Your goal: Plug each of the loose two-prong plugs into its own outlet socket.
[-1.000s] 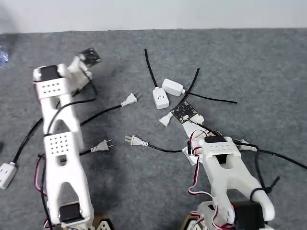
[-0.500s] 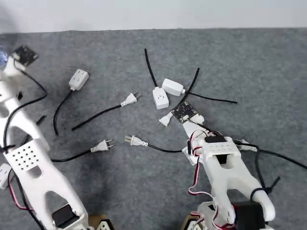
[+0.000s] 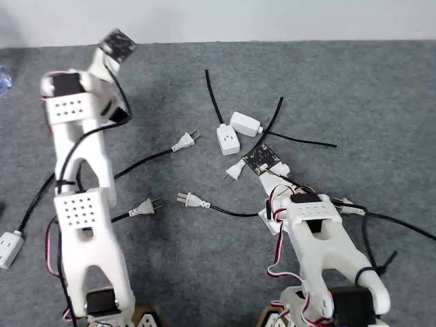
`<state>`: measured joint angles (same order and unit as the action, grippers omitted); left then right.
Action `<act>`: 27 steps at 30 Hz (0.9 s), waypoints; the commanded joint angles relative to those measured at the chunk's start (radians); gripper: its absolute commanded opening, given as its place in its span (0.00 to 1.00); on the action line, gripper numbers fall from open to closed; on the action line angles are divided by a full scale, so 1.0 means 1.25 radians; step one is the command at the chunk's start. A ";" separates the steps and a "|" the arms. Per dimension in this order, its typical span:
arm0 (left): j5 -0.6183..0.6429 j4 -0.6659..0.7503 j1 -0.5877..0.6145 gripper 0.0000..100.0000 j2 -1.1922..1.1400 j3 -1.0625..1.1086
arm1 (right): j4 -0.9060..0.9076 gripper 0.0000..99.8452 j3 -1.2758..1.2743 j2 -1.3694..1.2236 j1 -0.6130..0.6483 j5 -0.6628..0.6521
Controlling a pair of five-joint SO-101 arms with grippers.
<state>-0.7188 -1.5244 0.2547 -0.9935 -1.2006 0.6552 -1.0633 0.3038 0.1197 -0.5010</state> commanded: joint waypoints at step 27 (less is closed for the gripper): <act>-0.220 0.180 0.007 0.05 -0.223 -0.003 | -0.010 0.10 0.001 0.001 0.007 0.002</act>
<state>-0.9045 -1.2375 0.2578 -1.2727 -1.2190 0.6552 -1.0633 0.3038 0.1197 -0.5010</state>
